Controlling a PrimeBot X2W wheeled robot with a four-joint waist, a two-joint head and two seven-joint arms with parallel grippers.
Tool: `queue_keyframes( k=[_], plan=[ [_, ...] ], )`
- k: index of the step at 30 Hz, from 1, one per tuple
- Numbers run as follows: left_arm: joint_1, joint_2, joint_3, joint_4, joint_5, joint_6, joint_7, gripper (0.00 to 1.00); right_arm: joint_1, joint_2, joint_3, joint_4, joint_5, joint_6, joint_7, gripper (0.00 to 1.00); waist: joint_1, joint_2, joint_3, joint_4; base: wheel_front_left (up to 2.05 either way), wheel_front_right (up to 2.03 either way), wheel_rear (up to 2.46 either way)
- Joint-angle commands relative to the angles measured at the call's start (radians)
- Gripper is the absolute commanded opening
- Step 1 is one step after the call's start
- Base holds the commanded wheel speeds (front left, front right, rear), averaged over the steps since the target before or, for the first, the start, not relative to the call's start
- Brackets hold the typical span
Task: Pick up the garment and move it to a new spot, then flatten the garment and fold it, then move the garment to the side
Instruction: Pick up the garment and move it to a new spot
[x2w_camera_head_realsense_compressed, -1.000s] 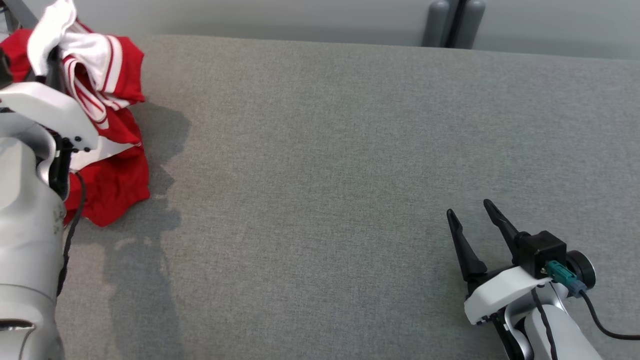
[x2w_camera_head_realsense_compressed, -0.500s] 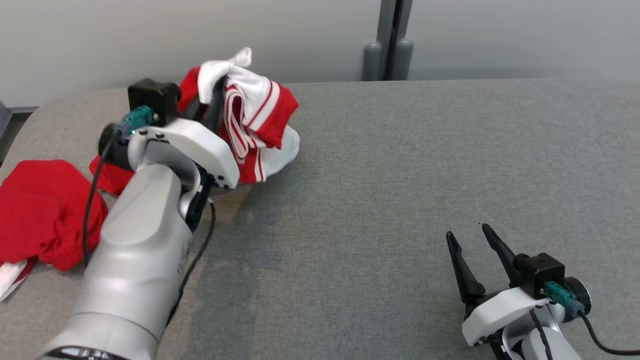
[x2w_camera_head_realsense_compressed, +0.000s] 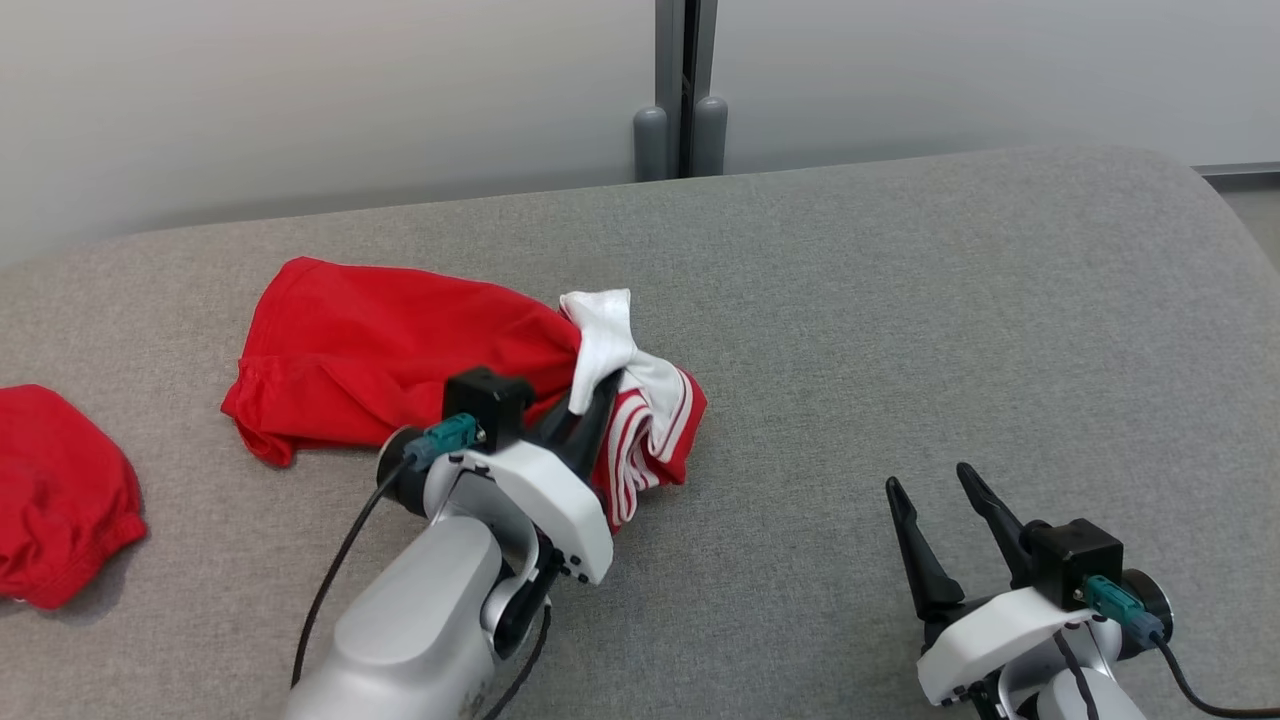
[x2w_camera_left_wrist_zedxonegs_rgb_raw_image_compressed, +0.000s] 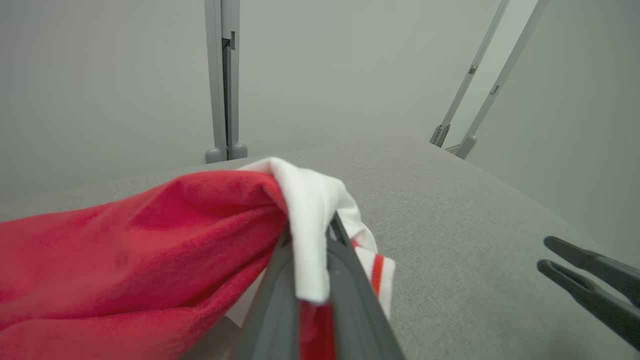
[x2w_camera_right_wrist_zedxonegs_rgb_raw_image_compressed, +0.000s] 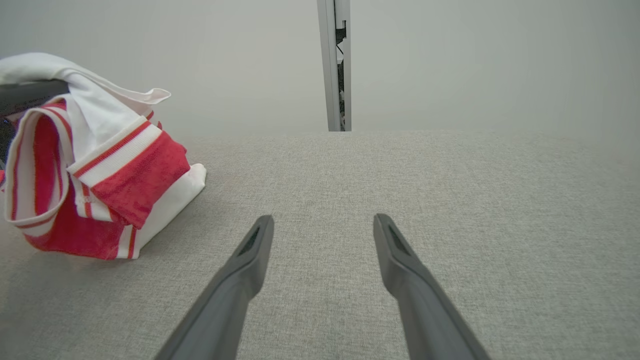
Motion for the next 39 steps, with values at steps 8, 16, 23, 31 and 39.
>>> queue_keyframes(
  k=[8,16,23,31,39],
  plan=[
    [0.095,0.005,-0.027,-0.068,-0.016,0.050,-0.017,1.00,0.004,-0.005,-0.010,0.002,0.001,0.000,0.000,1.00,0.0000,0.0000,-0.002,0.000,0.00,0.00,0.00],
    [0.332,0.048,0.252,-0.217,0.154,0.103,-0.016,1.00,0.024,-0.005,-0.011,0.000,0.012,0.000,0.000,1.00,0.0000,0.0000,-0.033,0.018,0.00,0.00,0.00],
    [0.514,0.073,0.489,-0.324,0.292,0.123,-0.016,1.00,0.038,-0.005,-0.012,0.002,0.020,0.000,0.000,1.00,0.0000,0.0000,-0.062,0.033,0.00,0.00,0.00],
    [0.643,0.045,0.681,-0.400,0.392,0.116,-0.016,1.00,0.049,-0.005,-0.010,0.003,0.026,0.000,0.000,1.00,0.0000,0.0000,-0.081,0.036,0.00,0.00,0.00],
    [0.721,0.012,0.784,-0.442,0.462,0.077,-0.016,1.00,0.073,-0.005,-0.002,0.005,0.028,0.000,0.000,1.00,0.0000,0.0000,-0.085,0.041,0.00,0.00,0.00]
  ],
)
